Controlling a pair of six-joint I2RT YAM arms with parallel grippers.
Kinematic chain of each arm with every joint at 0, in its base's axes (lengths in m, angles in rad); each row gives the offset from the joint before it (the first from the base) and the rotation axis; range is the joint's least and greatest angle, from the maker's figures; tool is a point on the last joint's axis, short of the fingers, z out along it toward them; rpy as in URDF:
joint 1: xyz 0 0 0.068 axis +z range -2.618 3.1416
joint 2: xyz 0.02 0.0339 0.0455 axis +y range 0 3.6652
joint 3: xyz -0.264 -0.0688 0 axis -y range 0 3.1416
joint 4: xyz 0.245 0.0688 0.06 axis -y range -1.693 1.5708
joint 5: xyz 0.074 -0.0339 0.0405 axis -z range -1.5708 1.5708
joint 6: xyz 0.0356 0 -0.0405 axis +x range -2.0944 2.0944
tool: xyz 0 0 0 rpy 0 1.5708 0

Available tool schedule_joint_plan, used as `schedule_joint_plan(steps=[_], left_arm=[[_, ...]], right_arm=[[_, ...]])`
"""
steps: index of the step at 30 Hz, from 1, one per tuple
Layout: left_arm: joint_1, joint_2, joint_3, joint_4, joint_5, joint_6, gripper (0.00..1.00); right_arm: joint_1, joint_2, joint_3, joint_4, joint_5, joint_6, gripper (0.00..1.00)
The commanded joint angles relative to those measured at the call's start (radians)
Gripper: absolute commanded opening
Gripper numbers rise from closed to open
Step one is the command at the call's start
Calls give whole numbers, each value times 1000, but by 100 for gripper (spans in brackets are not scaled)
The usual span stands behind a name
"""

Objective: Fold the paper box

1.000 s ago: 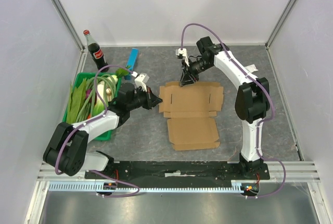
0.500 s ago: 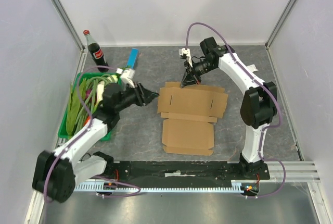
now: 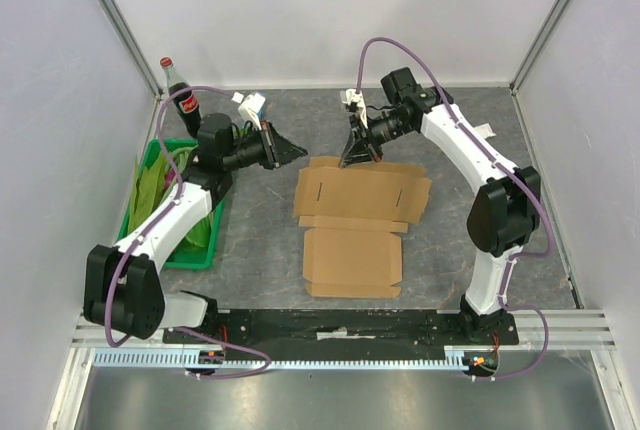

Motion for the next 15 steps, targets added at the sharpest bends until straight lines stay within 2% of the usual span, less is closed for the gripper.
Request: schedule_joint_plan(steps=[1, 15], left_arm=[[-35, 9, 70, -50, 85, 102, 14], [-169, 32, 101, -85, -6, 131, 11]], right_arm=[[11, -23, 10, 36, -36, 22, 0], [38, -61, -42, 142, -16, 108, 0]])
